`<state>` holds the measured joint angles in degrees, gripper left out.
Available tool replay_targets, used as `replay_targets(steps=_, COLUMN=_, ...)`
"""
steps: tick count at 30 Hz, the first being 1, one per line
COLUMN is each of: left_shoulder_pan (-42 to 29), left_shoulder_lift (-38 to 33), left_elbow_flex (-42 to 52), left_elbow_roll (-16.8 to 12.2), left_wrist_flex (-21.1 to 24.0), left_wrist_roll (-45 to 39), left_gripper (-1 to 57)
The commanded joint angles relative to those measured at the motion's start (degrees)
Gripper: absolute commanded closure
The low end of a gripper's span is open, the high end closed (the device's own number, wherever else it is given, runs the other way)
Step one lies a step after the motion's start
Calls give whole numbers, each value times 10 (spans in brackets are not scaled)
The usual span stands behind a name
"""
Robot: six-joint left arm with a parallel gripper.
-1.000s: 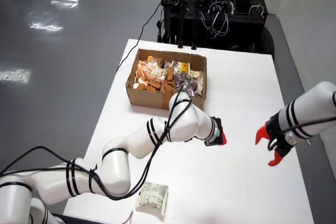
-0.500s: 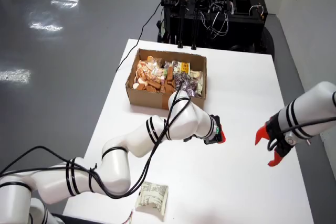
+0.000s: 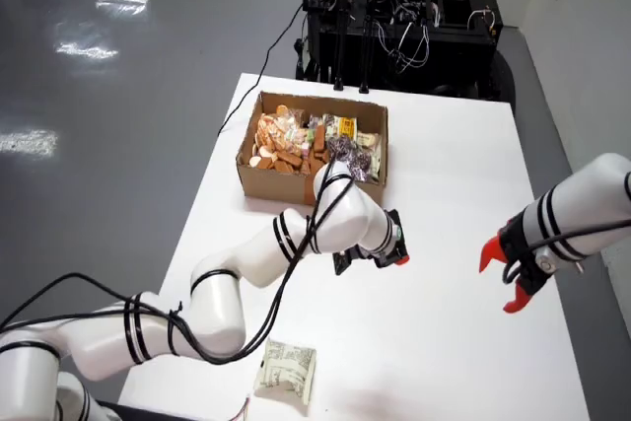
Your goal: Grasp a snack and put it in the bin.
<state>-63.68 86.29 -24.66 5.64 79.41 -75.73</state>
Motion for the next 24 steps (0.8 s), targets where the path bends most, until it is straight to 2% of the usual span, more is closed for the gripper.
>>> replay_targets(steps=1, left_shoulder_pan=3, left_shoulder_lift=-5, left_elbow_flex=2, left_elbow_roll=-1, left_wrist_flex=25, left_wrist_roll=477, left_gripper=568)
replay_targets(steps=3, left_shoulder_pan=4, left_shoulder_lift=-15, left_elbow_flex=15, left_elbow_roll=-1, left_wrist_flex=33, left_wrist_roll=456, left_gripper=567)
replay_targets(steps=5, left_shoulder_pan=5, left_shoulder_lift=-46, left_elbow_flex=67, left_elbow_roll=-1, left_wrist_flex=38, left_wrist_roll=437, left_gripper=567)
replay_targets(steps=11, left_shoulder_pan=8, left_shoulder_lift=-220, left_elbow_flex=363, left_elbow_roll=27, left_wrist_flex=40, left_wrist_roll=378, left_gripper=568)
replay_targets(steps=15, left_shoulder_pan=4, left_shoulder_lift=-300, left_elbow_flex=500, left_elbow_roll=42, left_wrist_flex=38, left_wrist_roll=355, left_gripper=556)
replay_targets(steps=24, left_shoulder_pan=-8, left_shoulder_lift=-409, left_elbow_flex=681, left_elbow_roll=51, left_wrist_flex=30, left_wrist_roll=281, left_gripper=425)
